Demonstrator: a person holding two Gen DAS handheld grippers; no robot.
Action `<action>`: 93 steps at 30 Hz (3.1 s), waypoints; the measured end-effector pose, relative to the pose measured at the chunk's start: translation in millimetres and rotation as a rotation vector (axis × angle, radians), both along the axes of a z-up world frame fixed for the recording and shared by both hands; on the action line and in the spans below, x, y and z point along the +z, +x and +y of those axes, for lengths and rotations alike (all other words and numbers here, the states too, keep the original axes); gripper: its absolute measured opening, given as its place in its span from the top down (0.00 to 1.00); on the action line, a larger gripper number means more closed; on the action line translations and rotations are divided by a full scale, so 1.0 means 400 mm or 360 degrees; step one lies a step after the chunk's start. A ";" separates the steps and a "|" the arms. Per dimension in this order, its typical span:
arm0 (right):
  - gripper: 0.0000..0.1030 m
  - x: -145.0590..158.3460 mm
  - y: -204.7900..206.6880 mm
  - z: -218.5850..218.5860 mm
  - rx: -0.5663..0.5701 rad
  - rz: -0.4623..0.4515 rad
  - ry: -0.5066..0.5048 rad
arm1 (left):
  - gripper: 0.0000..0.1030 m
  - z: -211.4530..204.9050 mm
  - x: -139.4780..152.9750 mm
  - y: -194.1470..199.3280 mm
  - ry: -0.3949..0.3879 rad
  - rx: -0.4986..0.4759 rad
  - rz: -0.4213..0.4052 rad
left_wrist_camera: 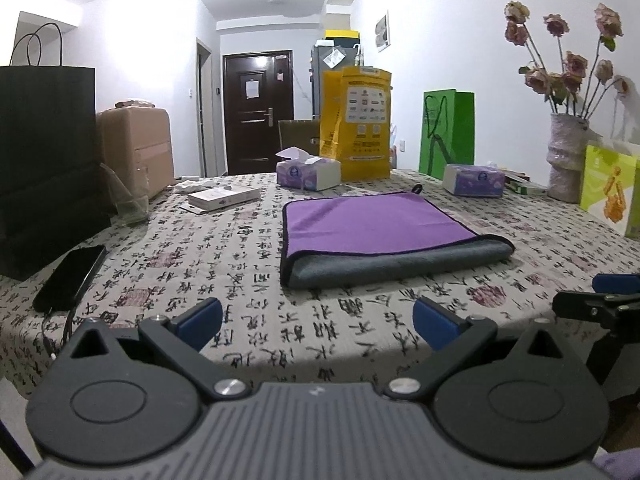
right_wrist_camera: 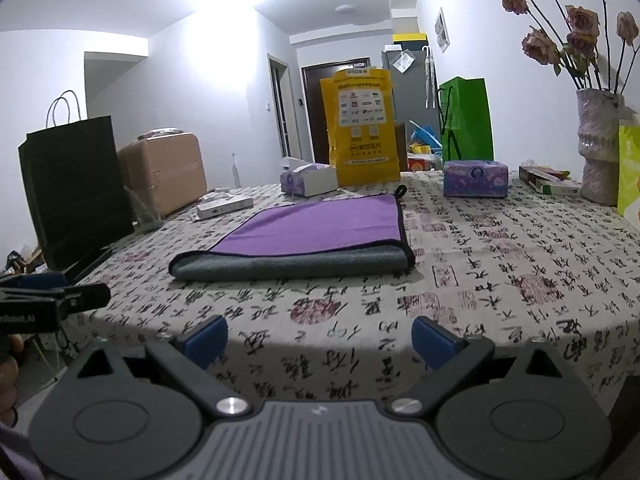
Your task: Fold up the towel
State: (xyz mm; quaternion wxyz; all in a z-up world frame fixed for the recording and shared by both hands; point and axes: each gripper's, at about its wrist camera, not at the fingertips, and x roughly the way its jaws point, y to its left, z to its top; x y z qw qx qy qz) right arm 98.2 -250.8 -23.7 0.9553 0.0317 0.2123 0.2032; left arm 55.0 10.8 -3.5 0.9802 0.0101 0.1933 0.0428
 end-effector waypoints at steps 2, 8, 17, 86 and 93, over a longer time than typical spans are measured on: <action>0.04 0.000 0.021 0.003 -0.0006 0.0001 0.0005 | 0.00 0.007 -0.003 0.021 -0.0008 0.0020 0.0017; 0.04 -0.008 0.088 0.012 -0.0022 0.0018 0.0016 | 0.00 0.021 -0.013 0.095 -0.0002 0.0040 0.0066; 0.08 -0.011 0.207 0.011 -0.0077 0.0017 -0.0025 | 0.00 0.048 -0.033 0.240 0.0003 0.0043 0.0125; 0.96 0.075 0.807 0.105 0.0122 0.0018 -0.0368 | 0.94 0.184 0.070 0.777 -0.0104 -0.0038 0.0209; 0.96 0.084 0.905 0.125 0.0142 0.0022 -0.0367 | 0.94 0.212 0.067 0.874 -0.0143 -0.0030 0.0258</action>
